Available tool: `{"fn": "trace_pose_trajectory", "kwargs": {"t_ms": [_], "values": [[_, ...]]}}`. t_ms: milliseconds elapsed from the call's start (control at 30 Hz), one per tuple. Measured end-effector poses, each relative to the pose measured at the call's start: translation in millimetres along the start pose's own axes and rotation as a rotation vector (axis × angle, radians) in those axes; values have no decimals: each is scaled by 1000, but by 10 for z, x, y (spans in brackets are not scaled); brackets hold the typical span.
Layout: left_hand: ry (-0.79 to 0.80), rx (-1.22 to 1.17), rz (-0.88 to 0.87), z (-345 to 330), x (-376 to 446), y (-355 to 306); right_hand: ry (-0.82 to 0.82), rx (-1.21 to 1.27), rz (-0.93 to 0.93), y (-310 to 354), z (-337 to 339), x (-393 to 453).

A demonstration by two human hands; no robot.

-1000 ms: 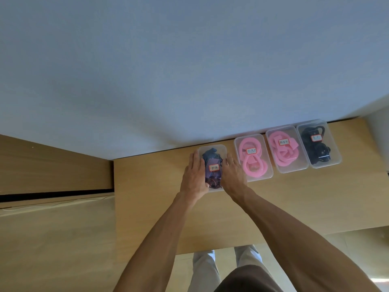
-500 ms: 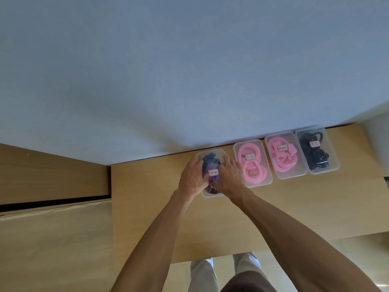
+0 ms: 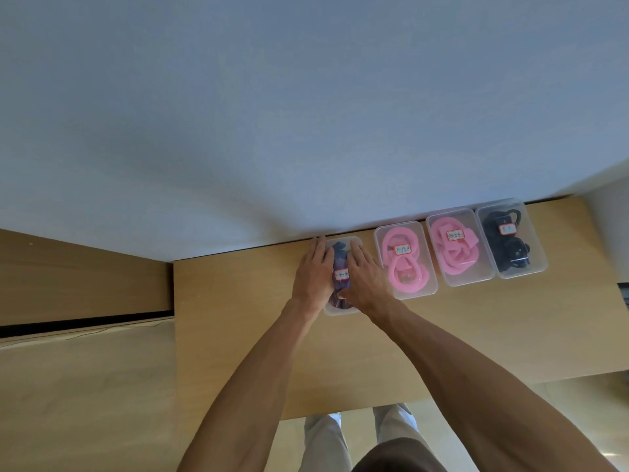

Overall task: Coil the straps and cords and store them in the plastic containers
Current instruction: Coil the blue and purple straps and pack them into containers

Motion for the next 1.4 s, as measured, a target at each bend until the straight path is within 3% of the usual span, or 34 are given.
{"fn": "trace_pose_trajectory", "kwargs": {"t_ms": [67, 267, 567, 700, 800, 1100, 1267, 1400], "values": [[-4, 44, -8, -18, -83, -14, -45, 4, 9, -17, -8, -48], [82, -120, 20, -41, -187, 67, -11, -15, 14, -49, -78, -45], [-49, -1, 132, 15, -224, -239, 14, -37, -37, -6, 6, 7], [-94, -259, 209, 147, -123, -246, -26, 2, -51, -76, 64, 25], [-77, -290, 239, 132, -66, -251, -63, 4, -46, -96, 23, 11], [-113, -128, 191, 116, -99, -233, -59, -35, -44, -29, 32, -16], [45, -160, 84, 43, -222, -92, -7, -11, -25, -97, -8, -90], [66, -122, 82, 54, -102, -89, -31, -13, -33, -105, -32, -26]]}}
Point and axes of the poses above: each hand's wrist, its own x-axis towards the middle knuckle, its own z-axis out of the back of the hand, y = z × x, the point moved 1 cm from there along x, towards the middle knuckle, and after that the axes turned 4 degrees about z, right-handed, at the moved point
